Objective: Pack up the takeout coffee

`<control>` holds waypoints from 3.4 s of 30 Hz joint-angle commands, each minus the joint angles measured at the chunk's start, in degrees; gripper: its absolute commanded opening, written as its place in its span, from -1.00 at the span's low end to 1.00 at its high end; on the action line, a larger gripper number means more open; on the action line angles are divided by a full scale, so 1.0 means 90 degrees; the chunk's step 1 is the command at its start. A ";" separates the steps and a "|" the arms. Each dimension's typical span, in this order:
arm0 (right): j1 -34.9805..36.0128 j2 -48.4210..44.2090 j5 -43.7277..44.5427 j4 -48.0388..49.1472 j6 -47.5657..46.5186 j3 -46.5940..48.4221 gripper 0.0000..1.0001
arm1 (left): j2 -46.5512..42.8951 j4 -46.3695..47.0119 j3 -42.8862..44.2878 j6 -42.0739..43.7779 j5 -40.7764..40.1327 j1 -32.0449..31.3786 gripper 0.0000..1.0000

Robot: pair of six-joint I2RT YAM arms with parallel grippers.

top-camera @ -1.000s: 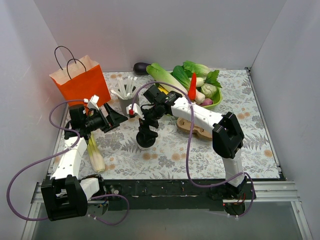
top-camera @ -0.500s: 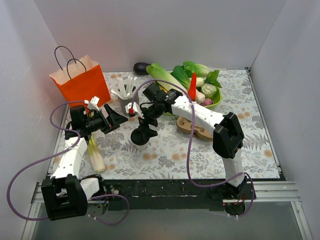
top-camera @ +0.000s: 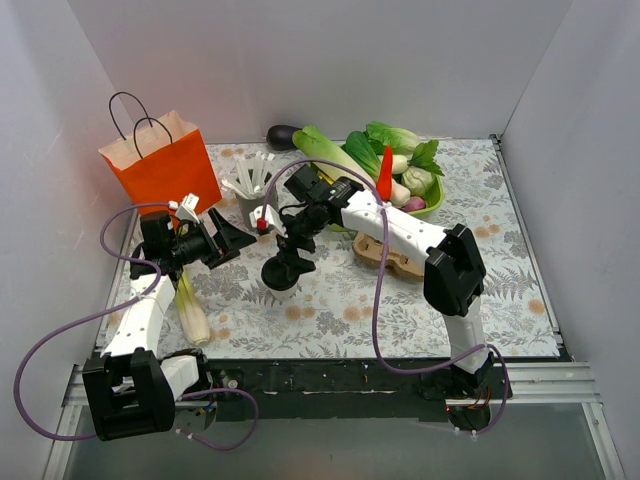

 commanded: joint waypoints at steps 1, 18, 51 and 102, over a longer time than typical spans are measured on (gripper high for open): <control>0.0104 0.0152 -0.0098 -0.0112 -0.0155 0.0295 0.96 | -0.0112 0.0110 -0.0096 0.0004 -0.0045 0.0025 0.96; 0.0339 0.0377 0.0360 -0.0170 -0.0438 0.0266 0.82 | -0.0092 0.0139 -0.0135 -0.0026 -0.0084 0.0055 0.96; -0.0831 -0.1097 0.0175 -0.0708 0.0704 -0.0164 0.35 | 0.0103 0.0422 -0.0125 -0.0240 0.0160 0.0055 0.96; -0.8255 -0.1791 0.2480 0.0513 0.2081 -0.2389 0.78 | 0.0484 0.0530 0.0099 -0.0289 0.0248 0.0104 0.96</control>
